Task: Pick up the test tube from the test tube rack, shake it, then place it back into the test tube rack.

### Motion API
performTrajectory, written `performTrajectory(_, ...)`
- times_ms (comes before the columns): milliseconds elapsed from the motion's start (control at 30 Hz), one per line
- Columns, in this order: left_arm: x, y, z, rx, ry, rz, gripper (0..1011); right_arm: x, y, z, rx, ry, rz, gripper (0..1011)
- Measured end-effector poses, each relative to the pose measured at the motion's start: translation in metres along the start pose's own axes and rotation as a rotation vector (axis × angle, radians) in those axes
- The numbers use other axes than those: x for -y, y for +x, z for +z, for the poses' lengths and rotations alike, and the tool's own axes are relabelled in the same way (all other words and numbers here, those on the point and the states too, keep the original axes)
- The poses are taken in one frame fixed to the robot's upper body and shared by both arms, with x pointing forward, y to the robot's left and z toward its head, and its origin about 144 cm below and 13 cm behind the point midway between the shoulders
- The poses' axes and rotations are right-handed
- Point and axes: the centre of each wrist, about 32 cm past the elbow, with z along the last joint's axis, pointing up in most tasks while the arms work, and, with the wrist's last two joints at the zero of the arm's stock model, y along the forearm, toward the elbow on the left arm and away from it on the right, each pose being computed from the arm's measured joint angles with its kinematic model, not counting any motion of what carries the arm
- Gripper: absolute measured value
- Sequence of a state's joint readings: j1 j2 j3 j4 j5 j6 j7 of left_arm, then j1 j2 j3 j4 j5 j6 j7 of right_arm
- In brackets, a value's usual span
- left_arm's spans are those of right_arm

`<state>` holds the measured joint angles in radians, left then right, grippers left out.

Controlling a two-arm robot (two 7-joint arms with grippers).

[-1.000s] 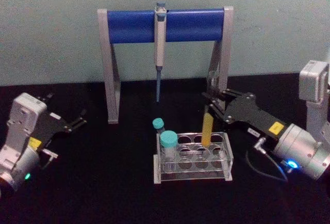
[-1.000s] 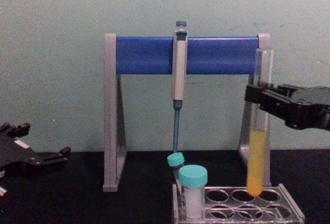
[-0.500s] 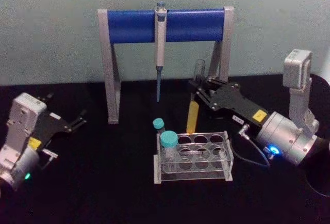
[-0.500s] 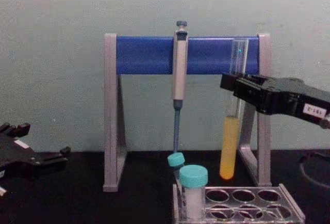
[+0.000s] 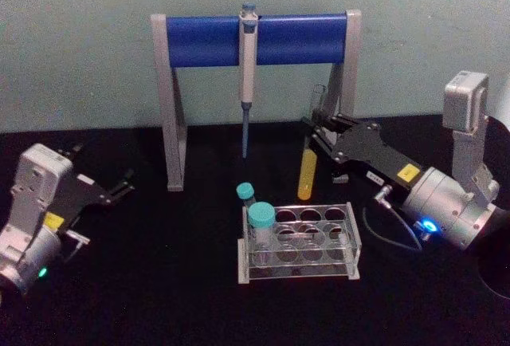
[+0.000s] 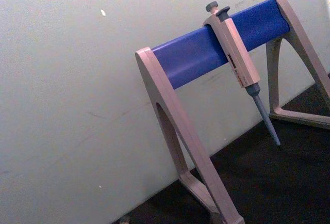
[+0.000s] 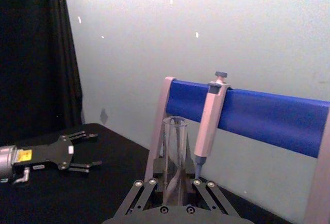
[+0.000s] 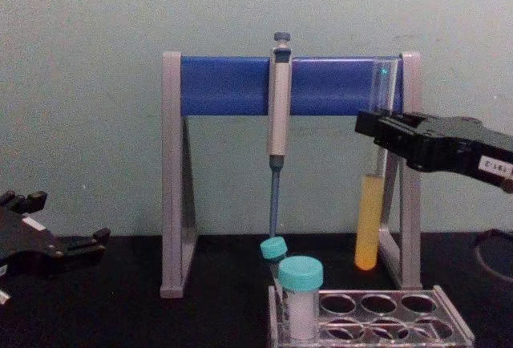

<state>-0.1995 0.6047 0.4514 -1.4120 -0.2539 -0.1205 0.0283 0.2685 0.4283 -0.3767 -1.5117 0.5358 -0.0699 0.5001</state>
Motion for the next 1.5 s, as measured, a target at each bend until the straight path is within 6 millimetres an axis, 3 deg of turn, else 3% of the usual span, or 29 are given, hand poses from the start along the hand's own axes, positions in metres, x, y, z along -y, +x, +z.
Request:
performTrajectory(333,0.000,0.000,0.000,0.000,0.000,0.000,1001,0.018,0.003,0.006,0.028,-0.014,-0.045,223)
performTrajectory(667,0.000,0.000,0.000,0.000,0.000,0.000,1001,0.038,-0.010,0.010,0.028,-0.050,-0.013,223)
performTrajectory(967,0.000,0.000,0.000,0.000,0.000,0.000,1001,0.022,-0.019,0.003,-0.013,-0.040,0.064,223)
performTrajectory(1233,0.000,0.000,0.000,0.000,0.000,0.000,1001,0.001,-0.010,0.001,-0.011,-0.013,0.053,223)
performTrajectory(1500,0.000,0.000,0.000,0.000,0.000,0.000,1001,-0.002,-0.002,0.002,0.000,-0.013,0.015,223)
